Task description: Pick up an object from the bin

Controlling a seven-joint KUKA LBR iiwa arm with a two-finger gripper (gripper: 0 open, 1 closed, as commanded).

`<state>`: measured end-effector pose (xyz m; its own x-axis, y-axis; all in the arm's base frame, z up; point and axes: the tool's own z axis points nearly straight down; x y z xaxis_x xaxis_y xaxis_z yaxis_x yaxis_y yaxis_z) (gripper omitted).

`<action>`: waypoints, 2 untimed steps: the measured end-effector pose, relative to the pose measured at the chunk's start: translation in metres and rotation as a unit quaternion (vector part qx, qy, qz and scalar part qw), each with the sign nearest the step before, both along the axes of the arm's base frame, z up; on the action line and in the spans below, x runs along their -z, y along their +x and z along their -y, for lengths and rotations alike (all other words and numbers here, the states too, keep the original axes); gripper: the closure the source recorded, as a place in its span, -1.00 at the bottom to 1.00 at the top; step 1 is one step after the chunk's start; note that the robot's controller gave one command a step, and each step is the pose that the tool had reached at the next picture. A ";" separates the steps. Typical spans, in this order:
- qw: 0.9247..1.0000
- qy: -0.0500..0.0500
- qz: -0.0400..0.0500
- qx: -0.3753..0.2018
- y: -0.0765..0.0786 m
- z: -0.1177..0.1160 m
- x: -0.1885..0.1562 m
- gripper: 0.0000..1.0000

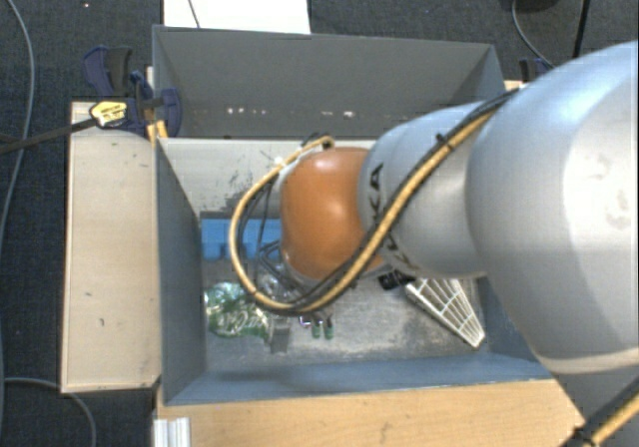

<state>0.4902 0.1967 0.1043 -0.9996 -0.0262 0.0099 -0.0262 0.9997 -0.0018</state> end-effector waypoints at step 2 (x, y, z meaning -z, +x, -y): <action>0.999 0.000 0.007 -0.040 0.017 0.039 -0.005 1.00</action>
Offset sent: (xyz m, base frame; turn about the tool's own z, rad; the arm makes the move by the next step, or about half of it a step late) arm 0.0300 0.0370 -0.0343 -0.2503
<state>0.5074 0.1577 0.1094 -0.9943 -0.1063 -0.0048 -0.1063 0.9943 -0.0022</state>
